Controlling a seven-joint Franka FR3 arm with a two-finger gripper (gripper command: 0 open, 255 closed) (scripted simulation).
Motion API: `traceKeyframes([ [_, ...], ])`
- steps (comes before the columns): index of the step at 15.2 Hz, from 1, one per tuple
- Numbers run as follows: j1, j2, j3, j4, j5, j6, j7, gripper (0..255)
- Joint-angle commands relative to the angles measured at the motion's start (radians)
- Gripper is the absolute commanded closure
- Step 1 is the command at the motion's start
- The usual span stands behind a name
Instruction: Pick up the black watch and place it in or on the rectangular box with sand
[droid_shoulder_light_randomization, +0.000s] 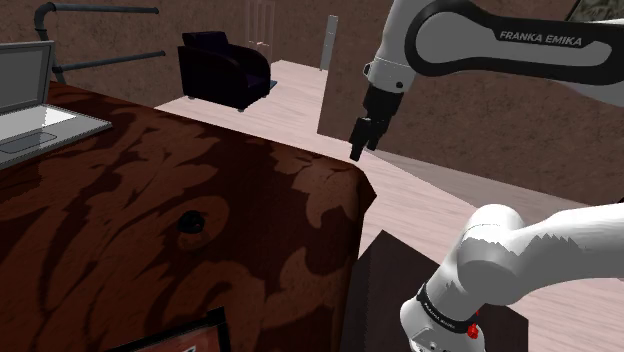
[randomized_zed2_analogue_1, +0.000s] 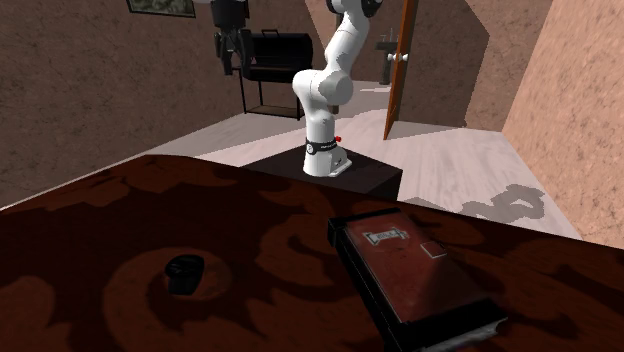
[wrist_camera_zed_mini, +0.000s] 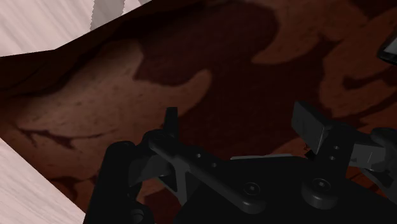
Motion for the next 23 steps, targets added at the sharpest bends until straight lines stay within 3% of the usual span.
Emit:
traceKeyframes([
  [1,0.0,0.0,0.0,0.0,0.0,0.0,0.0,0],
  [13,0.06,0.375,0.161,0.107,0.042,0.276,0.157,0],
  [23,0.095,0.743,0.262,0.335,-0.036,0.41,0.313,0],
])
